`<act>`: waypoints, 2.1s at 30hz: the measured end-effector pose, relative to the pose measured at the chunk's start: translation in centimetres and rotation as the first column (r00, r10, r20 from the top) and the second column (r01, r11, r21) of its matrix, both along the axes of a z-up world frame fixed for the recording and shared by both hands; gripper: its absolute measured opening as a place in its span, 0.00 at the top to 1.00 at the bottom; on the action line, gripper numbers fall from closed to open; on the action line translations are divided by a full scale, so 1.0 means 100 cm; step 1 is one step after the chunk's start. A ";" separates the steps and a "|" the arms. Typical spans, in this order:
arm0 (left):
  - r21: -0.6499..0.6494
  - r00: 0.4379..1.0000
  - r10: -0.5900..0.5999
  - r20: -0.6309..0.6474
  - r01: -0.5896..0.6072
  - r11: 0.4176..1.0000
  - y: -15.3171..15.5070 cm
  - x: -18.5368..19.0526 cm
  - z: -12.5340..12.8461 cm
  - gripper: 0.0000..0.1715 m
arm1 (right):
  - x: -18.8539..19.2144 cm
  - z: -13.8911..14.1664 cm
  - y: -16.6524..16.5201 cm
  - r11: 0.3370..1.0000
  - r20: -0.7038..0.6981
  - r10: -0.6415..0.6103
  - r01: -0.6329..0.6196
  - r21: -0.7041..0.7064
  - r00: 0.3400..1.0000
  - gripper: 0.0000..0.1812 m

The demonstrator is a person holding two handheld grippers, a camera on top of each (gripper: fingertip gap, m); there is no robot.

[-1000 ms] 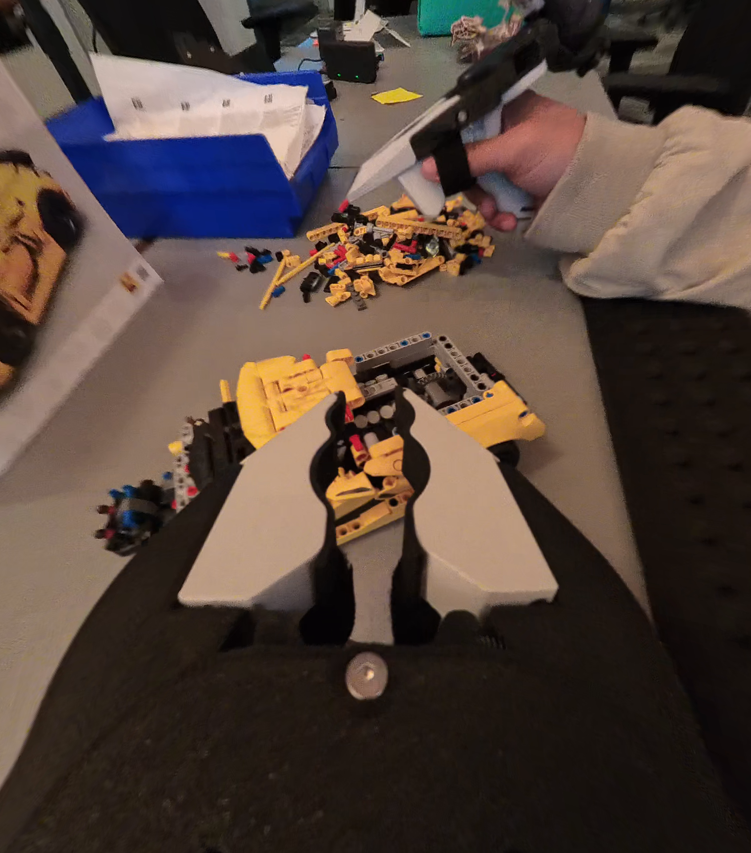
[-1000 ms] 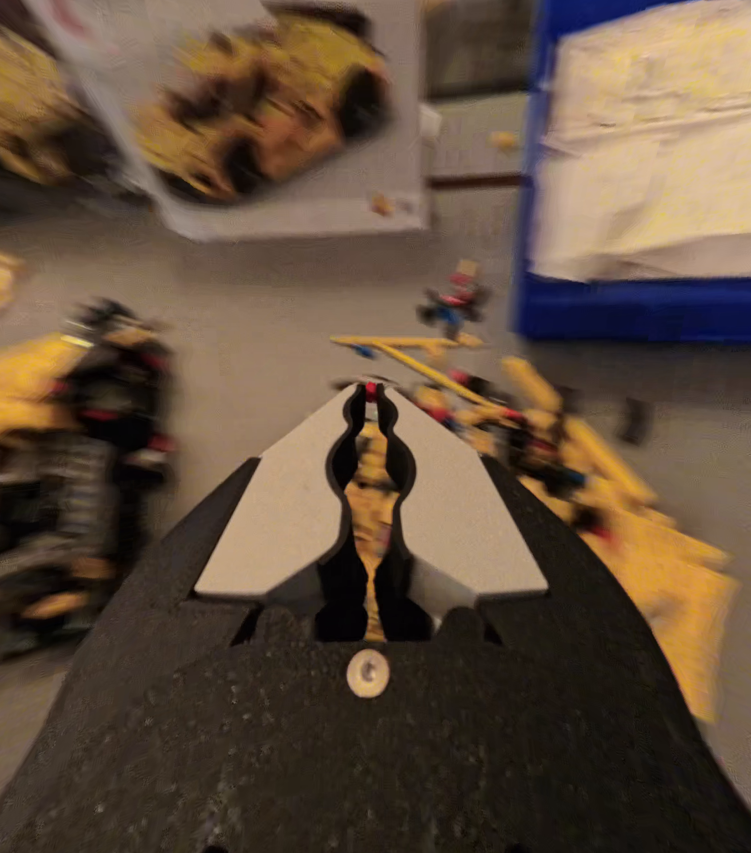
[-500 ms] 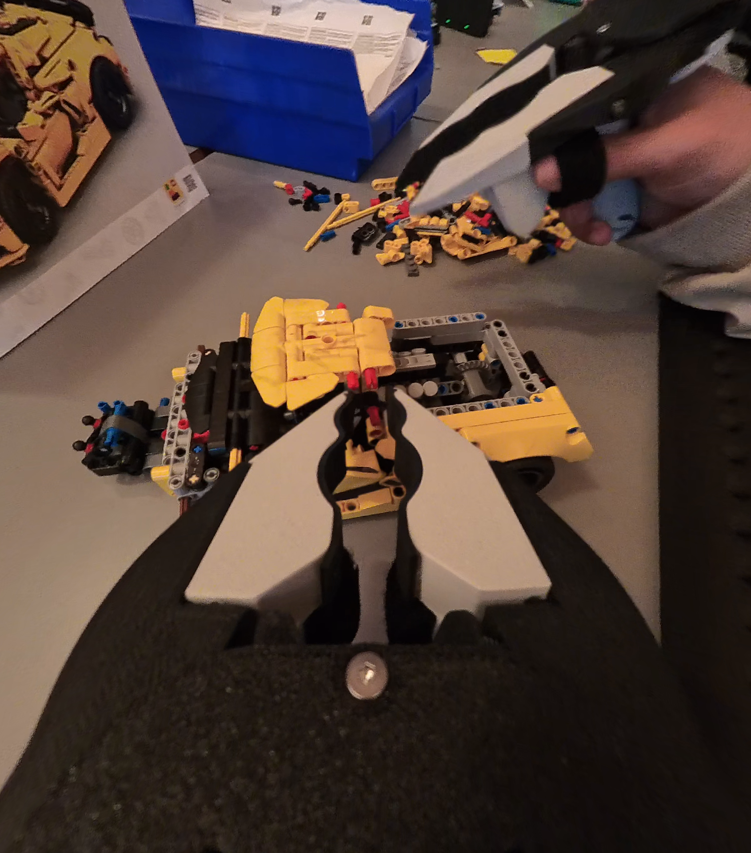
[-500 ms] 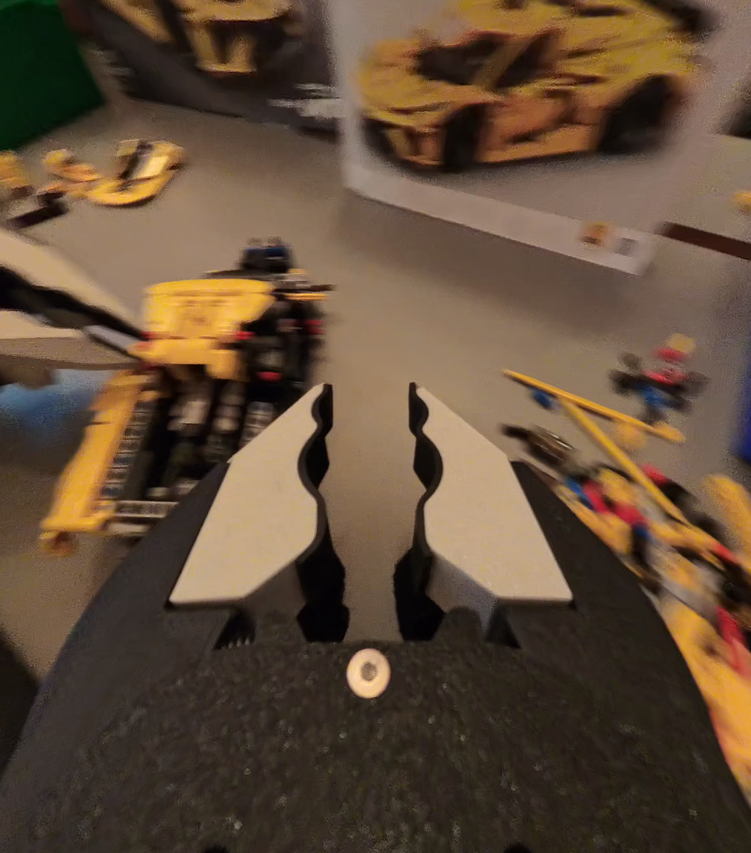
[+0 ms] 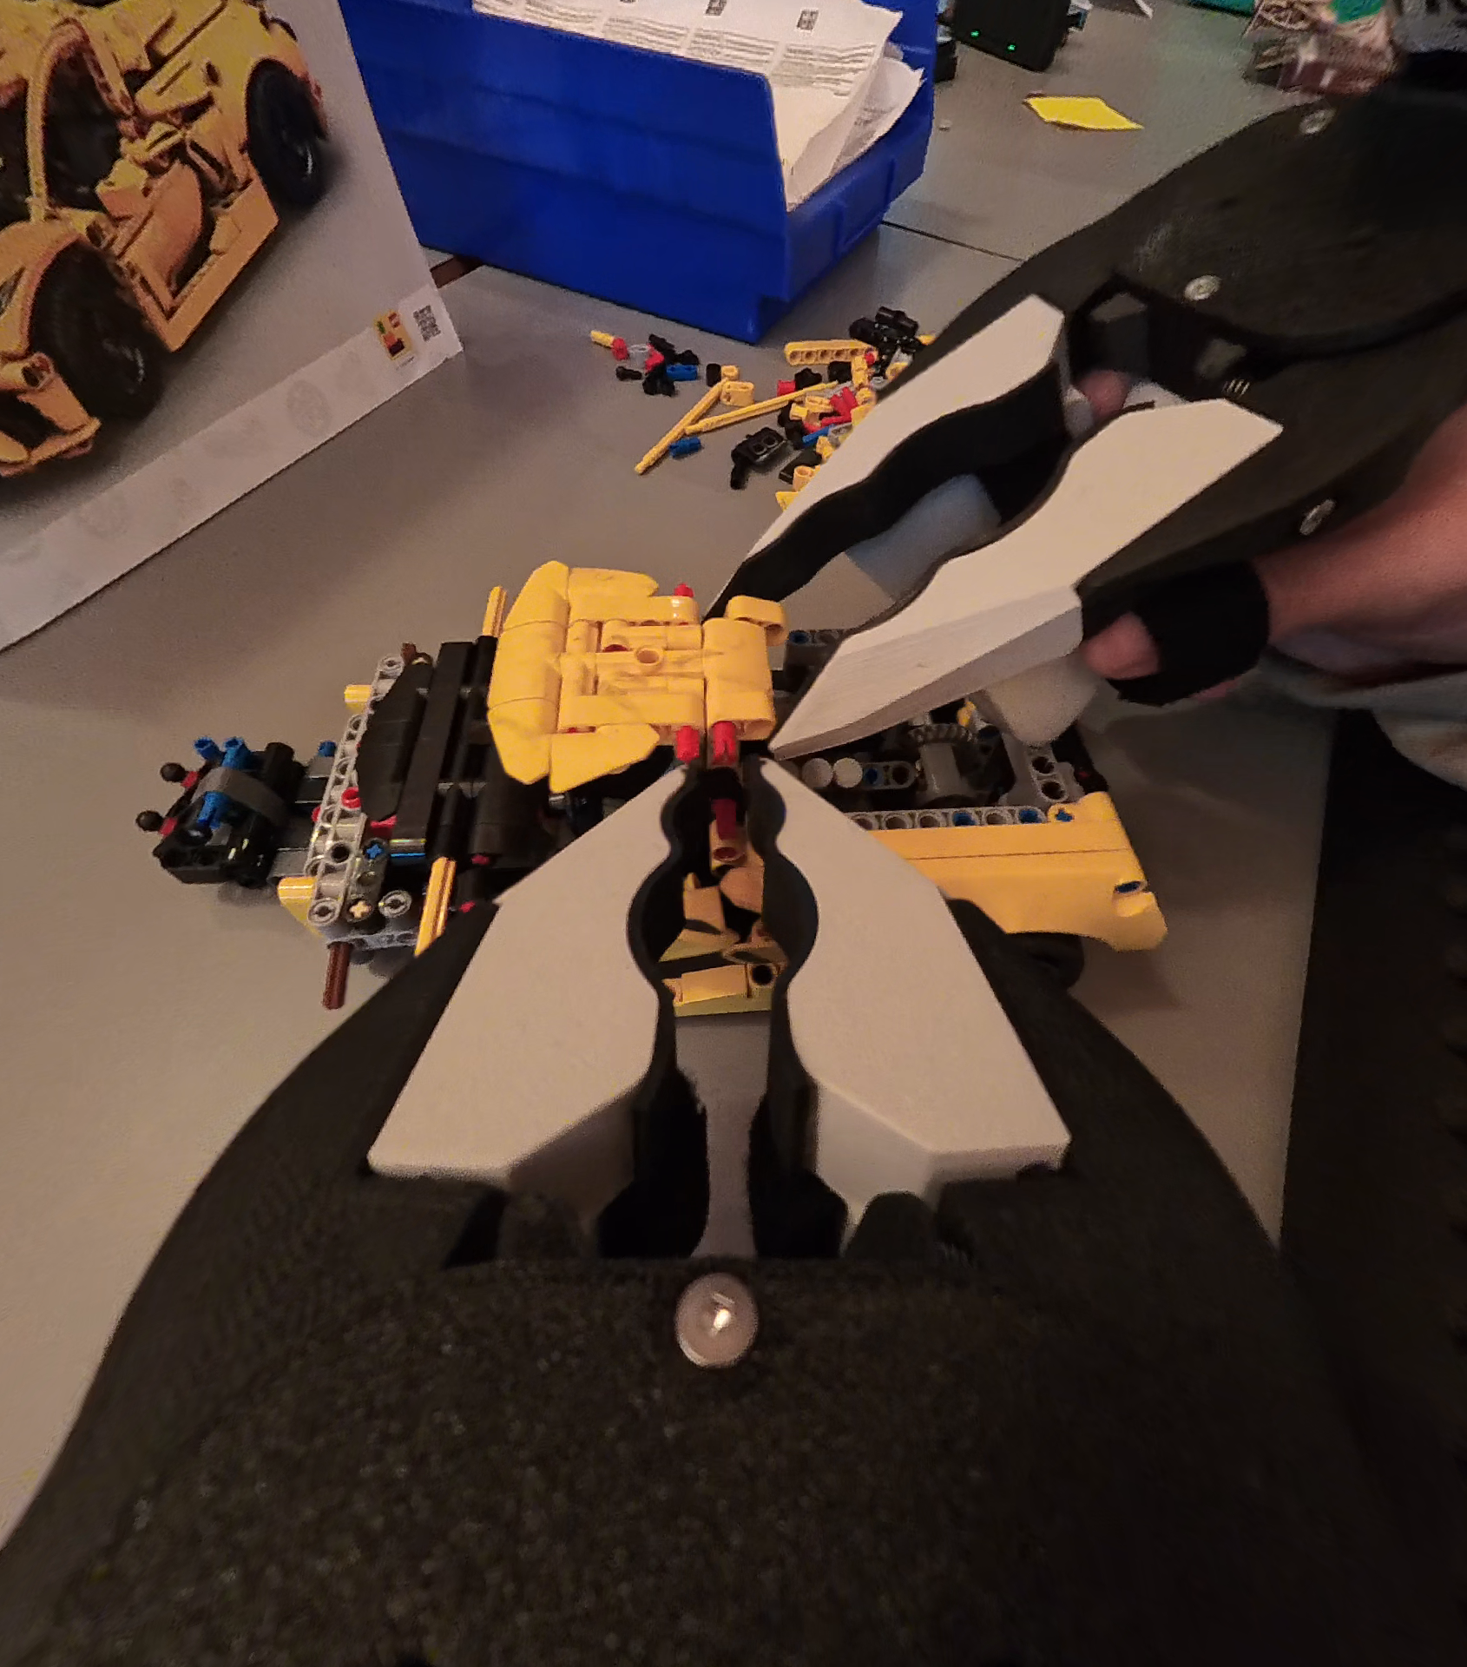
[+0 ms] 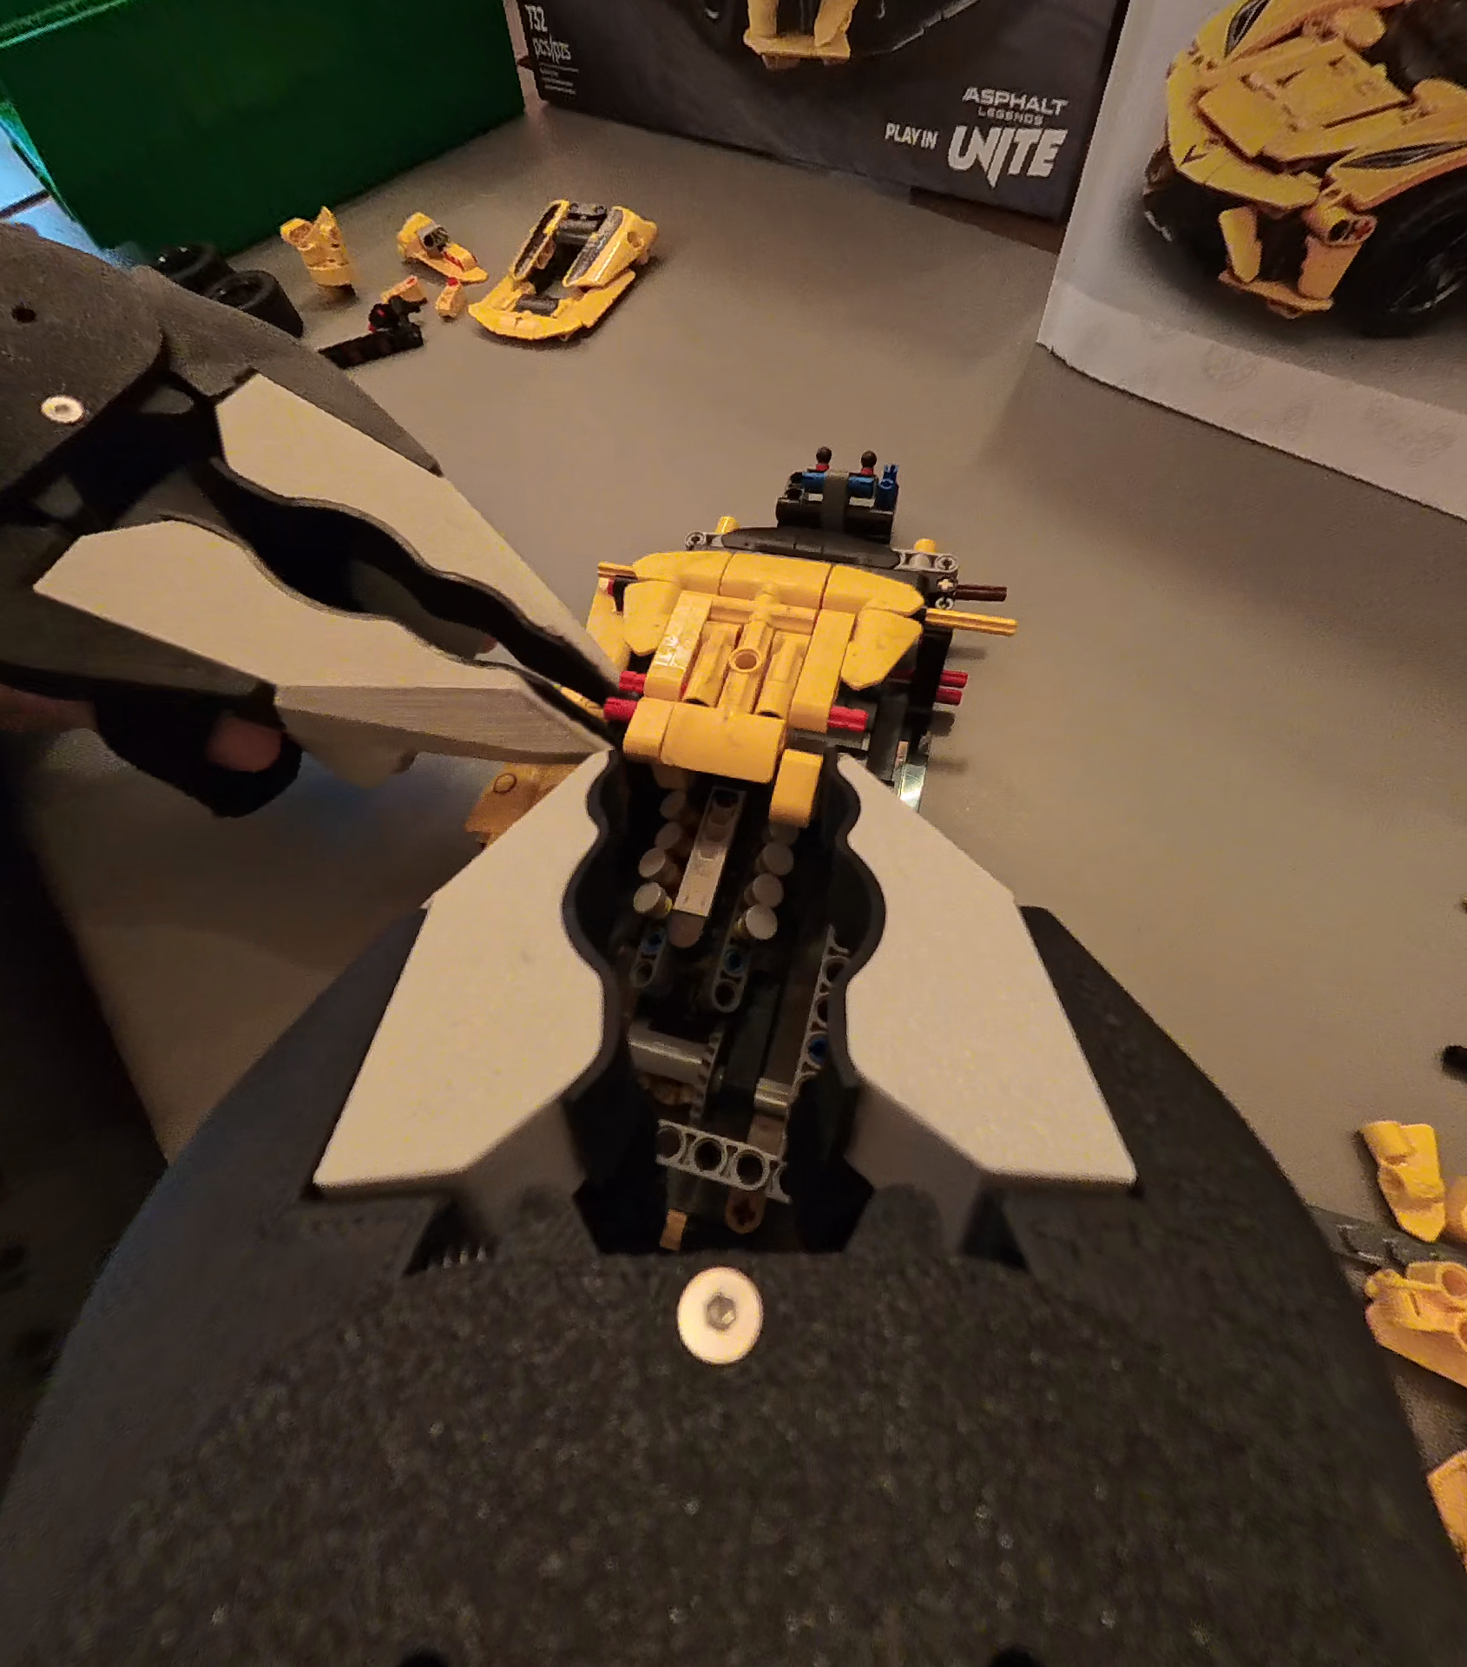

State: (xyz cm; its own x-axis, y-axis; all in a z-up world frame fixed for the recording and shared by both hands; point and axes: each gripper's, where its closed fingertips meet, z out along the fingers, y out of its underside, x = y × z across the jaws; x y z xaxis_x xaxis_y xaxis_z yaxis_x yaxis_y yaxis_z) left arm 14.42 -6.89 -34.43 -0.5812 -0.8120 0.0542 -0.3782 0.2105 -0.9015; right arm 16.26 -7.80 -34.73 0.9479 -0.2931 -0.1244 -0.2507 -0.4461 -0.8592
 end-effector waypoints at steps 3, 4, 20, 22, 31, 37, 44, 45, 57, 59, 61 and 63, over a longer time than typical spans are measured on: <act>-0.033 1.000 0.002 -0.023 -0.003 0.999 0.002 0.001 0.000 0.95 | -0.001 -0.001 0.001 1.000 -0.006 0.005 -0.005 0.003 1.000 0.77; -0.041 1.000 0.001 -0.030 -0.002 0.999 0.003 0.001 0.000 0.95 | -0.001 -0.001 0.001 1.000 -0.008 0.003 -0.003 0.002 1.000 0.77; -0.756 0.890 -0.100 -0.445 -0.314 0.574 0.008 0.003 0.012 0.93 | 0.000 -0.001 0.002 1.000 -0.022 -0.008 0.009 0.015 1.000 0.78; -0.772 0.876 -0.124 -0.466 -0.334 0.541 0.005 0.003 0.009 0.93 | 0.000 -0.001 0.002 1.000 -0.020 -0.007 0.008 0.013 1.000 0.78; -0.802 0.869 -0.118 -0.480 -0.381 0.460 0.008 0.009 0.010 0.95 | -0.001 -0.002 0.002 1.000 -0.016 -0.005 0.005 0.016 1.000 0.78; -0.804 0.867 -0.124 -0.483 -0.383 0.454 0.008 0.010 0.009 0.98 | 0.000 -0.001 0.002 1.000 -0.020 -0.011 0.011 0.014 1.000 0.78; -0.828 0.865 -0.160 -0.475 -0.378 0.415 0.007 0.010 0.009 0.98 | 0.002 -0.002 0.007 0.999 -0.010 -0.036 0.036 -0.005 0.999 0.77; -0.825 0.869 -0.157 -0.469 -0.368 0.429 0.007 0.010 0.009 0.98 | 0.003 -0.002 0.006 0.999 -0.012 -0.036 0.036 -0.012 0.999 0.77; -0.801 0.895 -0.141 -0.424 -0.299 0.518 0.008 0.004 0.008 0.99 | 0.000 -0.003 0.004 0.999 -0.031 -0.037 0.037 -0.017 0.999 0.78; -0.799 0.899 -0.136 -0.417 -0.291 0.526 0.008 0.003 0.008 0.99 | 0.000 -0.003 0.004 0.999 -0.028 -0.036 0.035 -0.016 0.999 0.78; -0.810 0.896 -0.144 -0.419 -0.298 0.505 0.008 0.003 0.008 0.99 | -0.001 -0.003 0.004 0.999 -0.032 -0.036 0.035 -0.015 0.999 0.78; -0.816 0.895 -0.148 -0.420 -0.301 0.494 0.009 0.003 0.008 0.99 | -0.001 -0.003 0.005 0.999 -0.033 -0.036 0.035 -0.016 0.999 0.78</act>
